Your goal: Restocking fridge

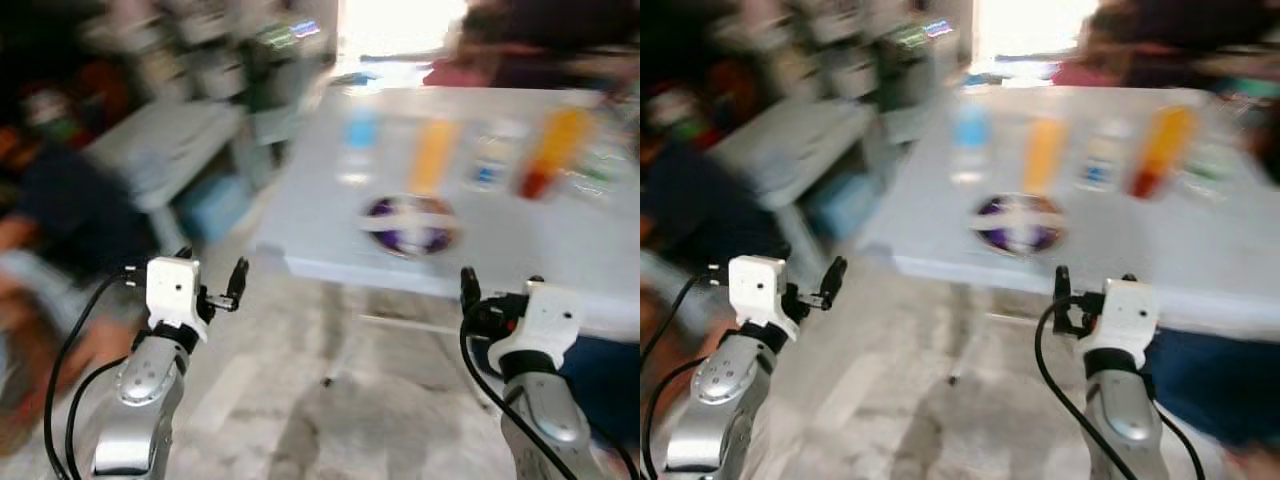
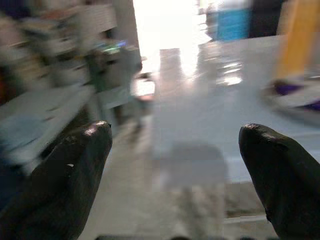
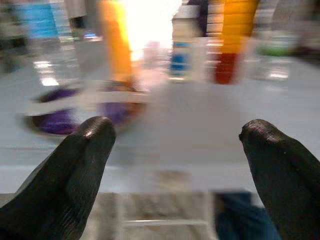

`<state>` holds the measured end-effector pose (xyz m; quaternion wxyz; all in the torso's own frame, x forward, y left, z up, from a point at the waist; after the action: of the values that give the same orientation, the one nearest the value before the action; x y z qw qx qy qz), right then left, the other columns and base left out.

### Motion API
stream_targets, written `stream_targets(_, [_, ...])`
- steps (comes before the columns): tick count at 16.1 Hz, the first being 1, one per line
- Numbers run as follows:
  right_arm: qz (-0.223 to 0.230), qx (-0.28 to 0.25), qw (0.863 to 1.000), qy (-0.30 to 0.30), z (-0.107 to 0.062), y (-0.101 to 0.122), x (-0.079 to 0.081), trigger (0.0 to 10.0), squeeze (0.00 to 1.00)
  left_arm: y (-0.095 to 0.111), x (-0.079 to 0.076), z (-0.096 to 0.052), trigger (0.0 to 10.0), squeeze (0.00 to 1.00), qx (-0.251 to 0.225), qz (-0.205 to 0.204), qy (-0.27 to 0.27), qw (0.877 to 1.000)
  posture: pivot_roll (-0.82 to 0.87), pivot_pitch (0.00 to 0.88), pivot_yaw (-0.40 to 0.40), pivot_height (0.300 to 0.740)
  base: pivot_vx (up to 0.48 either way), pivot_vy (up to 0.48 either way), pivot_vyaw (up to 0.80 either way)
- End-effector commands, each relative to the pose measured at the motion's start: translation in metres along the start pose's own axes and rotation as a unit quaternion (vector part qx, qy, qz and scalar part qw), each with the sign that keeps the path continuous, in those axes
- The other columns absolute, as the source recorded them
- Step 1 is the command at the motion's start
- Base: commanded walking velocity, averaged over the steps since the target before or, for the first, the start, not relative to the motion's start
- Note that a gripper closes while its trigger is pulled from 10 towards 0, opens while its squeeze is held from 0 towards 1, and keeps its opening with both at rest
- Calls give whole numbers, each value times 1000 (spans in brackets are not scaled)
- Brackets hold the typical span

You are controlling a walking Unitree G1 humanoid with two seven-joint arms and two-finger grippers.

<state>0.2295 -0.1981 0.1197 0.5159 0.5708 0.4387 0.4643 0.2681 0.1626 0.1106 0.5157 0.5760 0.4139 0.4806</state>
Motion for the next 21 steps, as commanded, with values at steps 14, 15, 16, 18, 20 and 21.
stream_targets(14, [-10,-20,1000,16,9,8,4,10000,0,0,-6,5,10000,0,-9,-15,-13,1000,-62,0,36,740,353,0,-33])
stream_targets(15, [-10,-20,1000,17,9,8,5,10000,0,0,-5,5,10000,0,-9,-15,-13,1000,-61,0,36,740,285,0,0])
stream_targets(16, [-10,-20,1000,18,9,8,6,10000,0,0,-5,5,10000,0,-10,-22,-13,1000,-60,0,36,740,0,0,0])
stream_targets(18, [-10,-17,1000,21,10,6,7,10000,0,-1,-5,5,10000,0,-10,-20,-16,1000,-58,0,35,740,0,0,0])
stream_targets(20, [-9,-13,1000,23,9,4,9,10000,0,-2,-5,4,10000,0,-8,-20,-20,1000,-56,0,33,740,0,0,0])
stream_targets(21, [-6,-10,1000,24,9,3,9,10000,0,-2,-6,4,10000,0,-8,-19,-23,1000,-54,0,33,740,0,0,0])
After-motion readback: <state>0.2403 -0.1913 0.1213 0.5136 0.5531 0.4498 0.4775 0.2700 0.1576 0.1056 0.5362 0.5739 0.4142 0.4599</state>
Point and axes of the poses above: a point about 5 cm out from each wrist's last joint towards the gripper, its own z axis pointing out of the wrist towards the gripper, its own y axis along the axis of the wrist's last joint, x = y × z, the point moved 2 cm from there along z, pointing out of the wrist towards the gripper, and after that the axes turned 5 degrees about z, right-handed, at the moved point
